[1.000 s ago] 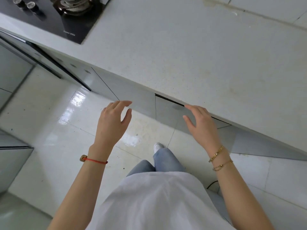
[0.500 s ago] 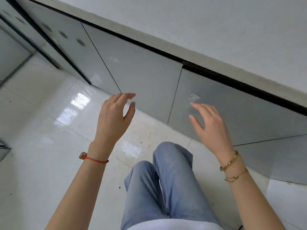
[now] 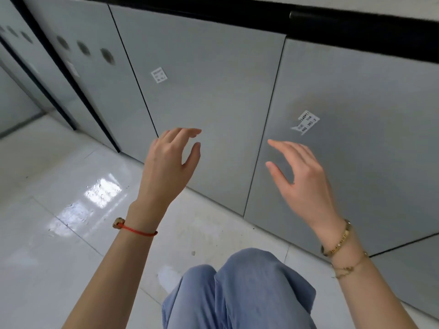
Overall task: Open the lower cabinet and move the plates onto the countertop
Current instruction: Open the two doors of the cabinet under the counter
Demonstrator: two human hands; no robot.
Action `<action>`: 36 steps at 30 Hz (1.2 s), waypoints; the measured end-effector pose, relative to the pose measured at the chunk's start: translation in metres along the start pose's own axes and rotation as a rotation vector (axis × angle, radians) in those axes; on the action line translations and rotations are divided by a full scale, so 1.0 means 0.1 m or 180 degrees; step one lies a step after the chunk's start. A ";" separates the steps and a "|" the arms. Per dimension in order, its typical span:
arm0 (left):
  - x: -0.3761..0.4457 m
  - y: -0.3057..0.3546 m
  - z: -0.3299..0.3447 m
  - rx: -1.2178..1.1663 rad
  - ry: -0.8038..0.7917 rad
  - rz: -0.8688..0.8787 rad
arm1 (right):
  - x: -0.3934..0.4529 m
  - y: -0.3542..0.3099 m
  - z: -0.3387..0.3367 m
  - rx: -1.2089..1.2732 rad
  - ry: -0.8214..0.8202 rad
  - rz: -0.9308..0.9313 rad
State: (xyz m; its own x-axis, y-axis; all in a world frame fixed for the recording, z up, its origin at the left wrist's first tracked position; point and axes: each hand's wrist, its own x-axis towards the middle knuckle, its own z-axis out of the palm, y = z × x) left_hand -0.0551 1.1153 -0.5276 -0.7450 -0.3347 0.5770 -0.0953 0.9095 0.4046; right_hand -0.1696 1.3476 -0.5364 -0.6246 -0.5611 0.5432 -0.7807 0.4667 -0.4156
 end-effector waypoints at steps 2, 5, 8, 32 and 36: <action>0.11 0.03 -0.07 -0.0020 0.0091 0.0060 | 0.07 -0.03 -0.03 -0.0006 0.0121 -0.0038; 0.35 0.12 -0.20 -0.0125 0.0343 0.0093 | 0.21 -0.08 -0.11 0.0014 0.0318 -0.0069; 0.65 0.24 -0.29 -0.0220 0.0459 0.0160 | 0.38 -0.13 -0.18 0.0025 0.0425 -0.0118; 1.68 0.78 -0.04 -0.3920 -0.0193 -0.1498 | 0.72 -0.24 -0.26 -0.0215 0.0372 -0.0016; 1.58 0.74 -0.12 -0.3868 -0.0121 -0.1395 | 0.65 -0.27 -0.22 -0.0086 0.0459 0.0028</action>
State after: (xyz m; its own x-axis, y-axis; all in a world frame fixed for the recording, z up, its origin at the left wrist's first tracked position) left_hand -0.1720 1.1264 -0.3983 -0.8245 -0.5210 0.2207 0.3081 -0.0862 0.9474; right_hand -0.1883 1.3138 -0.4739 -0.6205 -0.4539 0.6395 -0.7732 0.4904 -0.4022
